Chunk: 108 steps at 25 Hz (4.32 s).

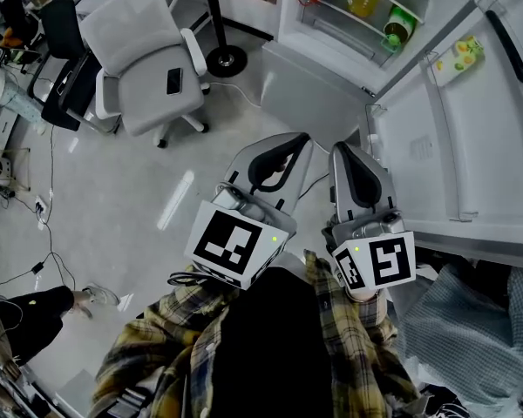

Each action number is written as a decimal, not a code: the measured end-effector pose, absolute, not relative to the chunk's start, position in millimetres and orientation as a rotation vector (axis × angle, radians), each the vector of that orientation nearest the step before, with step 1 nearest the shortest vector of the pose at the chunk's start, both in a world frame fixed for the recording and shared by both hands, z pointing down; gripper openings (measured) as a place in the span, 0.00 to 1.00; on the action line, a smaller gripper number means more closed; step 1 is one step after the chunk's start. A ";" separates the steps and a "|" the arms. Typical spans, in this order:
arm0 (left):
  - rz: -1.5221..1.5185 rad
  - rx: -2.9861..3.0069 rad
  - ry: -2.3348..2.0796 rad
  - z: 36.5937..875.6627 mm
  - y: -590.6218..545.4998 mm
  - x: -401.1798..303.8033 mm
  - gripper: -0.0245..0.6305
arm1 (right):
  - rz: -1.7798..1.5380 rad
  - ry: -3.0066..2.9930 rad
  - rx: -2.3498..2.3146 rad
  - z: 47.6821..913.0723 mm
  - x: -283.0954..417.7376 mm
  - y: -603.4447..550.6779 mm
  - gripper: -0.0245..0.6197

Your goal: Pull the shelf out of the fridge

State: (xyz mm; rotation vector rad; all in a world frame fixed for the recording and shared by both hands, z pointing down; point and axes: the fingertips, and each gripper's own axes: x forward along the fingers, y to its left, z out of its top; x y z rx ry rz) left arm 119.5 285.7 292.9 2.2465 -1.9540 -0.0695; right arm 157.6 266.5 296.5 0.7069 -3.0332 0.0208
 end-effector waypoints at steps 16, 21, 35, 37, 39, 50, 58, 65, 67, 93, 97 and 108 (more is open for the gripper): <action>-0.017 2.369 -1.806 294.4 200.5 -5.5 0.04 | 0.043 -2.988 0.921 296.4 41.7 183.0 0.06; -0.020 2.379 -1.749 300.2 188.4 -28.4 0.04 | 0.067 -2.943 0.995 301.3 25.7 170.7 0.06; -0.029 2.357 -1.713 315.8 133.7 -52.7 0.04 | 0.144 -2.912 0.982 318.7 0.4 120.6 0.06; -0.031 2.360 -1.712 315.5 119.1 -52.6 0.04 | 0.142 -2.918 0.983 317.6 -1.0 107.2 0.06; -0.042 2.362 -1.715 313.1 100.6 -53.2 0.04 | 0.137 -2.923 0.981 315.3 -3.1 91.6 0.06; -0.069 2.414 -1.715 294.0 -13.2 -30.3 0.04 | 0.065 -2.958 0.996 290.1 18.4 -15.4 0.06; -0.068 2.424 -1.713 289.0 -51.4 -20.3 0.04 | 0.052 -2.963 1.034 283.0 34.7 -55.0 0.06; -0.055 2.454 -1.675 289.6 -80.2 -24.4 0.04 | 0.072 -2.951 1.087 285.3 30.7 -80.9 0.06; -0.050 2.470 -1.650 290.2 -91.3 -27.9 0.04 | 0.074 -2.943 1.119 285.0 27.4 -92.2 0.06; -0.001 2.691 -1.310 284.3 -209.9 -67.8 0.04 | 0.056 -2.806 1.512 274.0 -19.3 -204.5 0.06; -0.013 2.680 -1.299 286.8 -213.5 -60.2 0.04 | 0.068 -2.788 1.517 276.4 -10.4 -205.9 0.06; -0.025 2.617 -1.415 287.8 -229.3 -42.5 0.04 | 0.088 -2.832 1.425 277.3 14.5 -220.2 0.06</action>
